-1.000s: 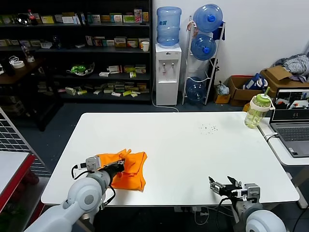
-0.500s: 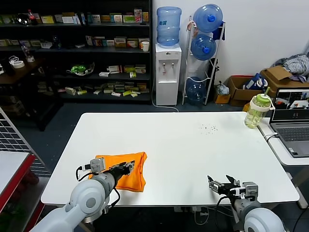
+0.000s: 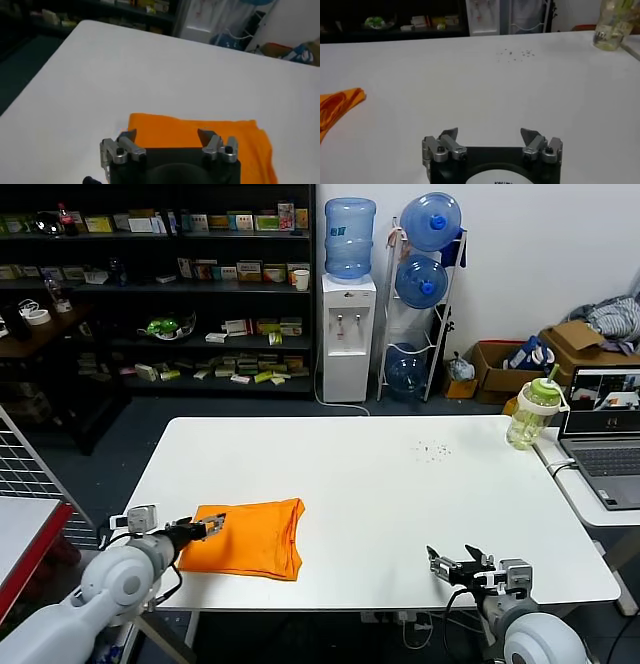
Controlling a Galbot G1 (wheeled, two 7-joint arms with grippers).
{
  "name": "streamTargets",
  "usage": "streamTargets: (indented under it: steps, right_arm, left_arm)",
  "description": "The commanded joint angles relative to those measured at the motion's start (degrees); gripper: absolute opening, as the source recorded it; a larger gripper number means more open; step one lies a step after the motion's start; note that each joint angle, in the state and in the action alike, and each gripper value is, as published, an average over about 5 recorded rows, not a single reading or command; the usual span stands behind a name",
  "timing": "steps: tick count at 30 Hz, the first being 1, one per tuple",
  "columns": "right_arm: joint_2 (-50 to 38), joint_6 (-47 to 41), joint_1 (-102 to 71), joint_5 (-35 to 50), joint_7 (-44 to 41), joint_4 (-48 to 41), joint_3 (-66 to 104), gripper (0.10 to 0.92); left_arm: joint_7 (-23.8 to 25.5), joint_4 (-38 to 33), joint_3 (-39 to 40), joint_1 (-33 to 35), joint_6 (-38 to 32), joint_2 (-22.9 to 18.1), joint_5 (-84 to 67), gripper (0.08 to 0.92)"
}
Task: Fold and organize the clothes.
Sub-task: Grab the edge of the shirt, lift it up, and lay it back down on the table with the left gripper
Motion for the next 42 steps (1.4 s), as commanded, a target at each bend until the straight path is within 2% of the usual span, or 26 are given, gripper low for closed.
streamTargets:
  steps: [1,7,16,19,35,40,42]
  right_arm:
    - [-0.1,0.0,-0.5,0.1,0.1,0.2,0.6,0.823]
    - [0.0,-0.1,-1.1,0.1,0.1,0.3,0.9,0.823]
    - [0.1,-0.1,-0.8,0.1,0.1,0.0,0.7,0.823]
    - [0.0,-0.2,-0.8,0.1,0.2,0.0,0.7,0.823]
    - [-0.2,-0.1,-1.1,0.3,0.3,0.2,0.9,0.823]
    - [-0.4,0.0,-1.1,0.2,0.2,0.2,1.0,0.823]
    - [-0.5,0.2,-1.0,0.0,0.1,0.2,1.0,0.823]
  left_arm:
    - [20.8,11.5,-1.5,1.1,0.1,5.3,3.3,0.822]
    - [21.9,13.3,-0.3,-1.0,0.3,3.1,4.0,0.823]
    - [21.9,13.8,0.3,-1.1,0.5,2.4,4.9,0.823]
    - [21.8,13.8,0.5,-1.1,0.6,2.1,5.3,0.798]
    - [19.6,11.3,0.2,-0.6,1.5,1.0,4.9,0.352]
    - [14.3,6.4,-0.9,1.0,1.6,1.2,4.4,0.182]
    - [10.9,2.9,-1.8,2.1,1.6,1.9,3.9,0.143]
